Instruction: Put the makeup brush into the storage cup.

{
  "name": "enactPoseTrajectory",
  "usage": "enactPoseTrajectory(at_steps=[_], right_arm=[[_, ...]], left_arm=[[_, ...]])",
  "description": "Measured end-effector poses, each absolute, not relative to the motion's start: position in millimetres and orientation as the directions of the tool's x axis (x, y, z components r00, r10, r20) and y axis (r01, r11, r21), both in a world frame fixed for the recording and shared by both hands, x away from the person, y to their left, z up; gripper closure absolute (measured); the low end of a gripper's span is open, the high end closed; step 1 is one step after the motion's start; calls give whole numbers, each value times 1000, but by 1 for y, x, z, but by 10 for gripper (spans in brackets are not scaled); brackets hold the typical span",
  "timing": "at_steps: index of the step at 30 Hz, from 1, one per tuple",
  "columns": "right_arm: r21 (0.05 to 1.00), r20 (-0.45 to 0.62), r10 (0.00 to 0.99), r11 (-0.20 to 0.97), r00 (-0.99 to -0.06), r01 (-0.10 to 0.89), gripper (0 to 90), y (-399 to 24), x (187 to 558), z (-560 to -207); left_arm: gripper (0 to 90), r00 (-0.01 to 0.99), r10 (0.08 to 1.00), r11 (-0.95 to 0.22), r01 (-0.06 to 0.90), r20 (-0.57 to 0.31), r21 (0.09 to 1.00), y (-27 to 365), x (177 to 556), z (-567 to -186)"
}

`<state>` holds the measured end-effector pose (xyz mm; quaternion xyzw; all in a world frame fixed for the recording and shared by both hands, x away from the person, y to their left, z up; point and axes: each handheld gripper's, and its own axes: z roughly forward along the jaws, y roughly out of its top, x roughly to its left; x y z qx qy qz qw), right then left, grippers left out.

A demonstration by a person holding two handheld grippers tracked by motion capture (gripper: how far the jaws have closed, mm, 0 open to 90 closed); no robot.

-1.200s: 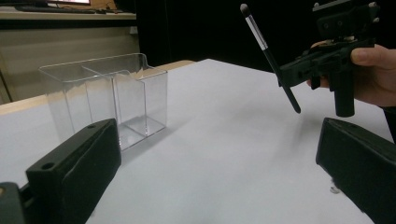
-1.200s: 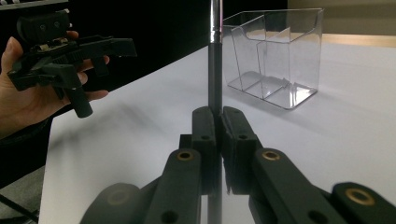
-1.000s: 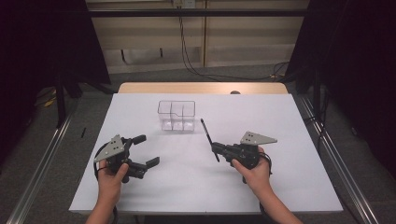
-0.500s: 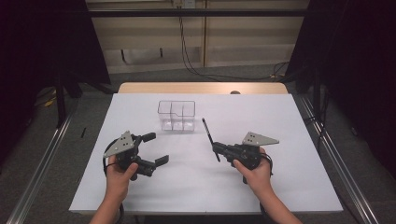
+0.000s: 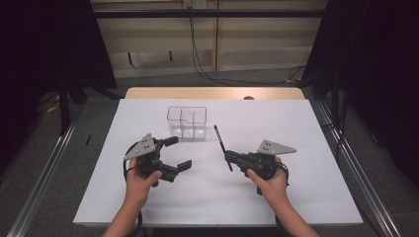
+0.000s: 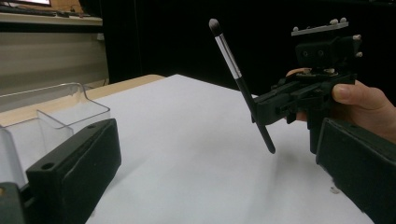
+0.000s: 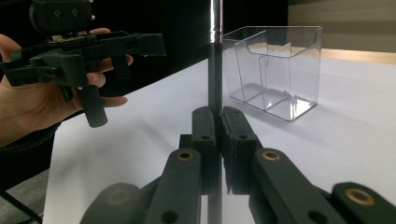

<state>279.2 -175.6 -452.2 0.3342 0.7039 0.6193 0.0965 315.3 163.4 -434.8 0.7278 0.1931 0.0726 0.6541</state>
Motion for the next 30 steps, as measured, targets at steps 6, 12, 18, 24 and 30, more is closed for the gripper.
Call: enactPoseTrajectory(at_steps=[6,12,18,24,30], right_arm=[[937,278,586,10,-761,350,848,-175,279,-452],[940,270,583,14,-766,342,848,-175,278,-452],[939,274,573,13,-772,343,848,-174,278,-451],[941,270,569,13,-777,337,848,-174,278,-451],[941,272,568,13,-777,338,848,-174,278,-452]], left_arm=[[0,918,366,-74,194,-155,978,152,317,-435],[0,926,346,-86,192,-152,978,145,319,-434],[0,930,336,-93,192,-151,977,137,320,-433],[0,931,327,-93,202,-162,975,130,322,-433],[0,934,318,-109,205,-161,973,122,323,-433]])
